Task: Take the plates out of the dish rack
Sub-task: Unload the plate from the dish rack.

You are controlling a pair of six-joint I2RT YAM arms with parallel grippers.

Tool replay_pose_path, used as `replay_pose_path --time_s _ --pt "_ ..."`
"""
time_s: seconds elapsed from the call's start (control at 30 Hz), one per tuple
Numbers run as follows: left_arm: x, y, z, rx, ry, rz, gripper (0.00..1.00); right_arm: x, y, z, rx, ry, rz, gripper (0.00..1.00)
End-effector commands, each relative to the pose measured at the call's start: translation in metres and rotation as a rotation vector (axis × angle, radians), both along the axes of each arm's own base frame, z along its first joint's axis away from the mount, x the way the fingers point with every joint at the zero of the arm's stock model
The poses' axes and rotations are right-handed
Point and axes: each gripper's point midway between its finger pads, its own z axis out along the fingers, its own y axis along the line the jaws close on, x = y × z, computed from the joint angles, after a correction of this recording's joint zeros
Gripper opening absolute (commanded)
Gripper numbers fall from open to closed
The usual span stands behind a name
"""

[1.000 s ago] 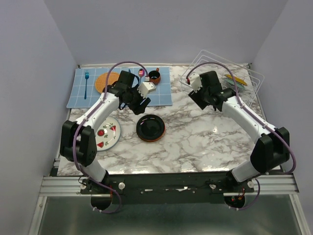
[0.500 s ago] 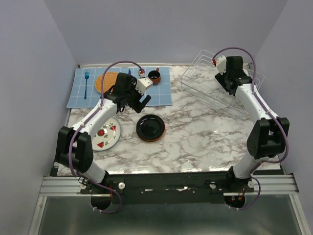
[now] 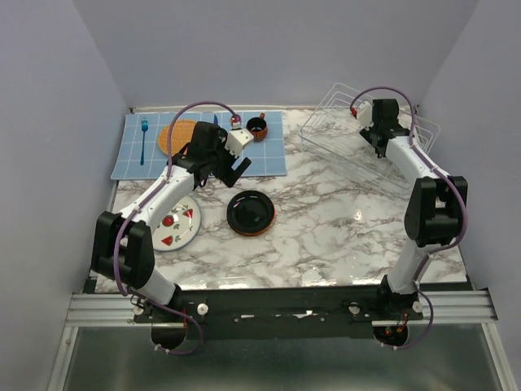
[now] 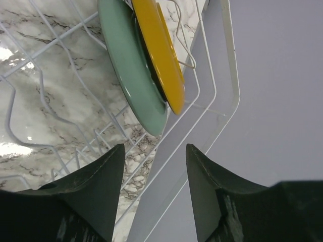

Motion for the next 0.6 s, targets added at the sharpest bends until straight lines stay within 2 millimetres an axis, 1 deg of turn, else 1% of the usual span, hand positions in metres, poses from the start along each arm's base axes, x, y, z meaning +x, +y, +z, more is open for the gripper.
replay_pose_path --time_s 0.0,0.03,0.13,0.57 --pt "0.003 0.001 0.003 0.013 -0.023 0.006 0.99 0.017 -0.016 0.005 -0.060 -0.038 -0.019 0.56" --pt "0.004 0.001 0.002 0.012 -0.021 0.007 0.99 0.019 -0.017 0.002 -0.063 -0.033 -0.019 0.52" --pt "0.006 0.000 -0.001 0.016 -0.012 0.009 0.99 0.022 -0.022 0.001 -0.063 -0.038 -0.030 0.50" --pt "0.008 0.001 -0.004 0.027 0.000 0.009 0.99 0.031 -0.031 -0.019 -0.057 -0.012 -0.039 0.47"
